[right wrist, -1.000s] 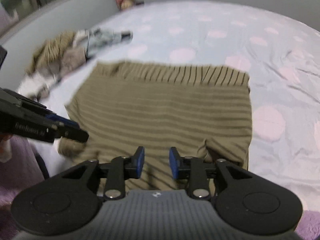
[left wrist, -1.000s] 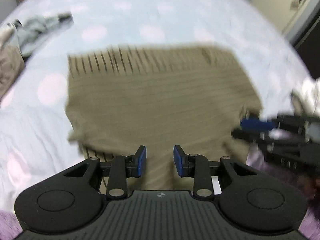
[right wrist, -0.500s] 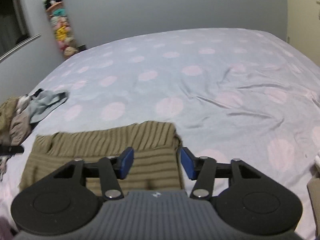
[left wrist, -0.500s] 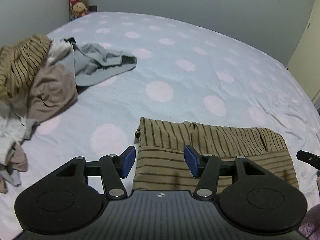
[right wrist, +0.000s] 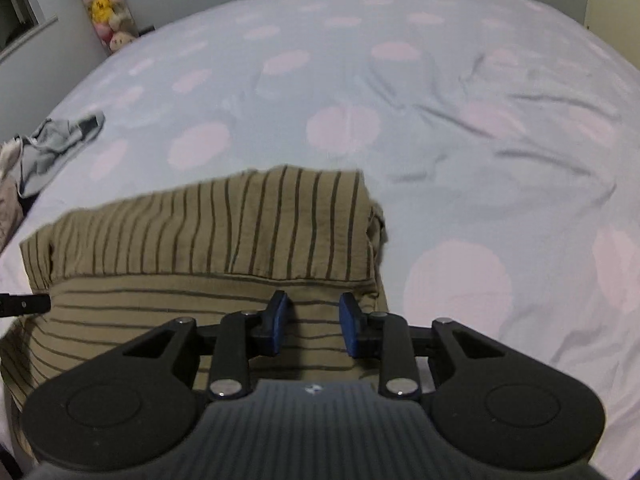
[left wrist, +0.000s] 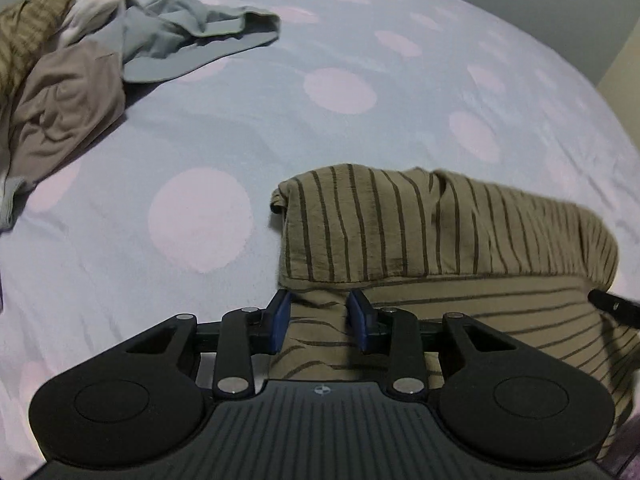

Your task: Fold clothes

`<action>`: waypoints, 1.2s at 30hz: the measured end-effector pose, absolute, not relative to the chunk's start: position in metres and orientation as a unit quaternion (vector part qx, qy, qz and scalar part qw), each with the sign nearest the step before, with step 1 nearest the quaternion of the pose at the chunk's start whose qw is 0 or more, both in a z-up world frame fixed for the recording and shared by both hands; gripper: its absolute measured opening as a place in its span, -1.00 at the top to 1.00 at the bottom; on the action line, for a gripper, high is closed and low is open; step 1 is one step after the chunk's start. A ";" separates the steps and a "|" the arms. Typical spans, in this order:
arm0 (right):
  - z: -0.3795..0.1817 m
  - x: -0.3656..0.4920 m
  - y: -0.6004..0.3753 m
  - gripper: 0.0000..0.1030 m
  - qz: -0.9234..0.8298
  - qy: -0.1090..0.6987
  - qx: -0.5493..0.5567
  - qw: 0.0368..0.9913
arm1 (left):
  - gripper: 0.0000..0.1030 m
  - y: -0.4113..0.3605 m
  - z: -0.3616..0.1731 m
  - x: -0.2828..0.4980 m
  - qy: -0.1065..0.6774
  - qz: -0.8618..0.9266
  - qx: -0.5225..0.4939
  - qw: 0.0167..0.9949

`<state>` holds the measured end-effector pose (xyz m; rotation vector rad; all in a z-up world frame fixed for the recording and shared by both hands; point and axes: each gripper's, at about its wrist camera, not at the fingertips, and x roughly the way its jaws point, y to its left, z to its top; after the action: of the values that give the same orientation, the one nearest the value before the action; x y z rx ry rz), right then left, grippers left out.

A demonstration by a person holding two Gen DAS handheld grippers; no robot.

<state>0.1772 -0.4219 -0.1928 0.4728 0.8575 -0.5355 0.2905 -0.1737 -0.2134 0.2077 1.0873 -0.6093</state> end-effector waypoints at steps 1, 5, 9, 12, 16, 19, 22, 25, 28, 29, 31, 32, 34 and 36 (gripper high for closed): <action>-0.195 0.178 -0.422 0.38 -0.255 0.408 0.224 0.848 | 0.42 -0.173 -0.213 0.290 0.508 -0.285 0.099 0.807; -0.194 0.178 -0.422 0.36 -0.257 0.405 0.226 0.848 | 0.42 -0.171 -0.210 0.287 0.499 -0.284 0.097 0.813; -0.188 0.168 -0.425 0.21 -0.266 0.359 0.251 0.859 | 0.37 -0.166 -0.197 0.282 0.467 -0.292 0.086 0.830; -0.178 0.151 -0.429 0.00 -0.279 0.305 0.275 0.868 | 0.13 -0.160 -0.182 0.276 0.435 -0.312 0.061 0.842; -0.177 0.141 -0.439 -0.27 -0.317 0.276 0.306 0.854 | 0.02 -0.160 -0.170 0.269 0.412 -0.322 0.049 0.851; -0.184 0.144 -0.446 -0.27 -0.338 0.294 0.323 0.834 | -0.01 -0.161 -0.173 0.275 0.430 -0.320 0.035 0.844; -0.188 0.148 -0.448 -0.27 -0.334 0.305 0.326 0.830 | -0.05 -0.157 -0.178 0.281 0.454 -0.319 0.011 0.832; -0.191 0.150 -0.448 -0.35 -0.326 0.314 0.324 0.831 | -0.05 -0.155 -0.187 0.286 0.479 -0.313 0.002 0.820; -0.195 0.152 -0.448 -0.41 -0.321 0.324 0.328 0.827 | -0.05 -0.154 -0.198 0.291 0.509 -0.304 -0.002 0.805; -0.197 0.152 -0.448 -0.42 -0.320 0.327 0.330 0.826 | -0.05 -0.154 -0.202 0.292 0.518 -0.300 -0.002 0.801; -0.199 0.153 -0.448 -0.46 -0.318 0.333 0.332 0.824 | -0.05 -0.155 -0.209 0.294 0.530 -0.294 0.000 0.795; -0.200 0.154 -0.447 -0.48 -0.316 0.337 0.328 0.824 | -0.06 -0.155 -0.211 0.295 0.532 -0.292 0.001 0.795; -0.201 0.158 -0.445 -0.50 -0.314 0.346 0.318 0.825 | -0.08 -0.155 -0.212 0.293 0.531 -0.294 0.008 0.795; -0.202 0.161 -0.443 -0.58 -0.312 0.354 0.308 0.826 | -0.11 -0.156 -0.214 0.292 0.529 -0.296 0.015 0.795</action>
<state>0.1607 -0.4431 -0.2021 0.6553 0.7529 -0.6630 0.2919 -0.1564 -0.2137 0.0319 1.1363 -0.6360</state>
